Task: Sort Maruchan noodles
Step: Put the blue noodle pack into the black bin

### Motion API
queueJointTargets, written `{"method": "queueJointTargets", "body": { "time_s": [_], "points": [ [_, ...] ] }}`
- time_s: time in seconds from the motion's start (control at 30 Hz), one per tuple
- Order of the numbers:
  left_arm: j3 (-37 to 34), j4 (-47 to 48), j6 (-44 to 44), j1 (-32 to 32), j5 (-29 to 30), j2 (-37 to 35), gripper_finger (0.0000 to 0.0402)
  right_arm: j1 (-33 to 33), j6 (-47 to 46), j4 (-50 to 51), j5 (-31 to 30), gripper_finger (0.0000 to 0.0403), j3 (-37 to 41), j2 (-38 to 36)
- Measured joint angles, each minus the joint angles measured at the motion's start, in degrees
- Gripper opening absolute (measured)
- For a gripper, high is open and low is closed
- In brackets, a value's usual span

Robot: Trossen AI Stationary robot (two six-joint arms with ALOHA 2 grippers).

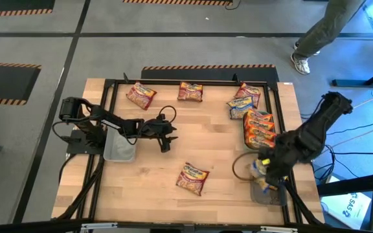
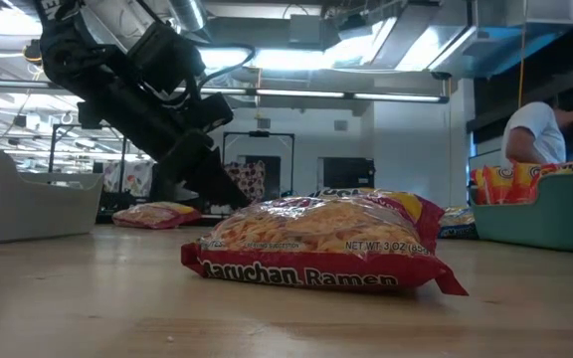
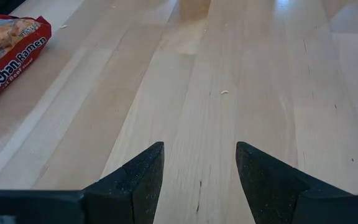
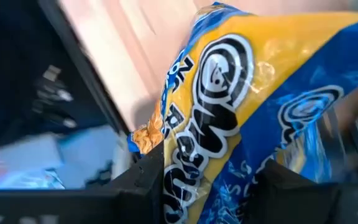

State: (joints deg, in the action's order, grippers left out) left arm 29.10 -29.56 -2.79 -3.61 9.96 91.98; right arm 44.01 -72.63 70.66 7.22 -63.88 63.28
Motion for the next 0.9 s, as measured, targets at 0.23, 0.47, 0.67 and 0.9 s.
{"method": "queueJointTargets", "body": {
  "time_s": [0.23,0.47,0.67,0.9],
  "points": [
    [0.0,0.0,0.0,0.0,0.0,0.0,0.0195,7.8,-5.4,4.1,1.4,0.0128,0.0,5.8],
    [0.0,0.0,0.0,0.0,0.0,0.0,0.0195,11.6,-3.6,4.4,4.2,0.0128,0.0,13.5],
    [0.0,0.0,0.0,0.0,0.0,0.0,0.0195,13.1,0.0,4.4,3.9,0.0128,0.0,18.8],
    [0.0,0.1,0.0,0.1,0.0,0.0,0.0195,13.0,2.6,4.4,1.9,0.0128,1.5,22.4]
  ]
}}
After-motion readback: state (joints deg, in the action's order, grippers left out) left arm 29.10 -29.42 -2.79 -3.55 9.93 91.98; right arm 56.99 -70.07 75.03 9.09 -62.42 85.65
